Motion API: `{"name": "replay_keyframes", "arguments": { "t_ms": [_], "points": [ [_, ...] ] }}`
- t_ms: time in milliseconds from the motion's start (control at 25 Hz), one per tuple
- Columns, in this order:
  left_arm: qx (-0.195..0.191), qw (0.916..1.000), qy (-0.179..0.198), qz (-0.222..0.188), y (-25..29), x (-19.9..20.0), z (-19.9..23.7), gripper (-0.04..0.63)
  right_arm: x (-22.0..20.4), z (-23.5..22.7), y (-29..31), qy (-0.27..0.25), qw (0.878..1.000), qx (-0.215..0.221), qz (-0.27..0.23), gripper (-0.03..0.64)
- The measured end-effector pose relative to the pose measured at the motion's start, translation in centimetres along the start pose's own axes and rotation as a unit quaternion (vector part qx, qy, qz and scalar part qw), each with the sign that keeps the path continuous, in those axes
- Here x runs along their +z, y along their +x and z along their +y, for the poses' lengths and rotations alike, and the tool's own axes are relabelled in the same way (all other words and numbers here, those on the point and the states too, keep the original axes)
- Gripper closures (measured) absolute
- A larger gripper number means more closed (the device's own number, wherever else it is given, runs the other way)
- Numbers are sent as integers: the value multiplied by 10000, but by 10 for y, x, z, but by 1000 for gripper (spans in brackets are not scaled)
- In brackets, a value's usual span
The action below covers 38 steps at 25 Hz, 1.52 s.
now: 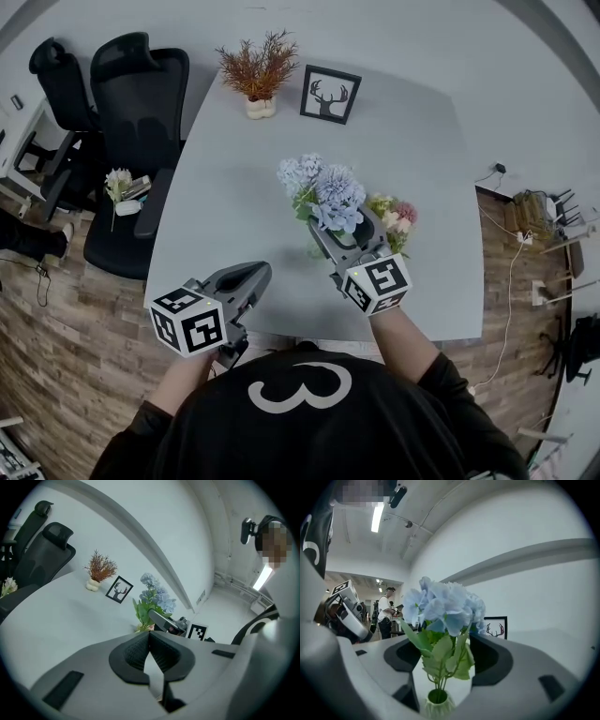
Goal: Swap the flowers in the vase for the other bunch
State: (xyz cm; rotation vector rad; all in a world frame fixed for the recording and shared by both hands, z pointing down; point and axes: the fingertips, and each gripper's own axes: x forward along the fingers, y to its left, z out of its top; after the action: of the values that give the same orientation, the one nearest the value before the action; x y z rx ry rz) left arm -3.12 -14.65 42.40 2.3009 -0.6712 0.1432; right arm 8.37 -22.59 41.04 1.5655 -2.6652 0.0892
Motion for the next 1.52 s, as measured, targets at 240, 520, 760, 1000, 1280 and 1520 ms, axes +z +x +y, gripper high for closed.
{"name": "replay_keyframes", "arguments": {
  "t_ms": [240,520,760,1000,1280,1520],
  "points": [
    [-142,9999,86,-34,-6,4,-8,584,7,3,-10,-116,9999,-36,116,276],
    [-335,9993,180,-50,-18,2,-15,586,5,14,-28,-483,9975,-225,464,239],
    [-544,9980,334,-11,-25,1,-29,586,12,20,-52,-411,9971,-445,468,238],
    [-784,9957,485,45,-40,-1,-41,584,38,47,-79,-274,9988,-373,146,238],
    [-997,9916,828,49,-56,0,-61,585,80,94,-117,276,9987,232,-363,339],
    [-1447,9807,1314,5,-78,4,-105,584,100,124,-152,865,9936,418,-598,607]
  ]
}}
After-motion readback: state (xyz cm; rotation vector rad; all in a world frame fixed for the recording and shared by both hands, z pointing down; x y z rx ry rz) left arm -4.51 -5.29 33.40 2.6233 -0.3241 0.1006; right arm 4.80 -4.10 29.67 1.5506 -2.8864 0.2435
